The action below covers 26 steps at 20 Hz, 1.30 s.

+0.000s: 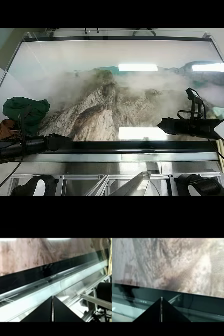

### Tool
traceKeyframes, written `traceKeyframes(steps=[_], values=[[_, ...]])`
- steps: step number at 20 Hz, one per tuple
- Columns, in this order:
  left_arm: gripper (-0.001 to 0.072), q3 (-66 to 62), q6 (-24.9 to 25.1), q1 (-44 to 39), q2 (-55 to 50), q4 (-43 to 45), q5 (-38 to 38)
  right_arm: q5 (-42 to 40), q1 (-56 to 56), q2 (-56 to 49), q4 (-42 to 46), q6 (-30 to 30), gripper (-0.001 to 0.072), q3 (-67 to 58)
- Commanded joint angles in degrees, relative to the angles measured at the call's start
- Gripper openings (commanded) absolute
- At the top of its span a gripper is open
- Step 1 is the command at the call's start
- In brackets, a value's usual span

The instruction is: Fold the shirts.

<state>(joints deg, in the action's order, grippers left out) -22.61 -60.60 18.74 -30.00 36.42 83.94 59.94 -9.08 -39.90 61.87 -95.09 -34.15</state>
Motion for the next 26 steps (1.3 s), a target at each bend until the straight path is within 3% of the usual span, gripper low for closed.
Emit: traceKeyframes(steps=[1, 5, 6, 7, 9, 10, 11, 17, 22, 26], values=[[0.0019, 0.0, 0.0, 0.0, 0.0, 0.0, 0.0, 0.0, 0.0, 0.1, 0.0, 0.0, 0.0017, 0.0], [0.0021, 0.0, 0.0, 0.0, 0.0, 0.0, -0.6, 0.0, 0.0, 0.1, 0.0, 0.0, 0.0017, 0.0], [0.0096, 0.0, 0.0, 0.0, 0.0, 0.0, -1.0, 0.0, 0.0, 0.1, 0.0, 0.0, 0.0017, 0.0], [0.0333, -0.1, -0.4, 0.0, 0.0, 0.1, -1.0, 0.0, 0.0, 0.1, 0.0, 0.0, 0.0017, 0.0], [0.0352, -0.7, -1.0, 0.1, 0.0, 0.3, -1.9, 0.0, 0.0, 0.1, 0.0, 0.0, 0.0017, 0.0], [0.0418, -1.8, -1.0, 0.2, 0.0, 1.2, -2.3, 0.0, 0.0, 0.1, 0.0, 0.0, 0.0017, 0.0], [0.0718, -3.3, -1.6, 0.4, 0.0, 2.3, -2.8, 0.0, 0.0, 0.1, 0.0, 0.0, 0.0017, 0.0], [0.072, -17.4, -9.0, 12.0, -3.3, 12.6, -5.5, 0.0, 0.0, 0.1, 0.0, 0.0, 0.0017, 0.0], [0.072, -31.8, -10.0, 19.1, -22.2, 23.8, -5.5, 0.0, 0.0, 0.1, 0.0, 0.0, 0.0017, 0.0], [0.072, -46.0, -10.0, 26.6, -40.8, 23.5, -6.1, 0.0, 0.0, 0.0, 0.0, 0.0, 0.0017, 0.0]])
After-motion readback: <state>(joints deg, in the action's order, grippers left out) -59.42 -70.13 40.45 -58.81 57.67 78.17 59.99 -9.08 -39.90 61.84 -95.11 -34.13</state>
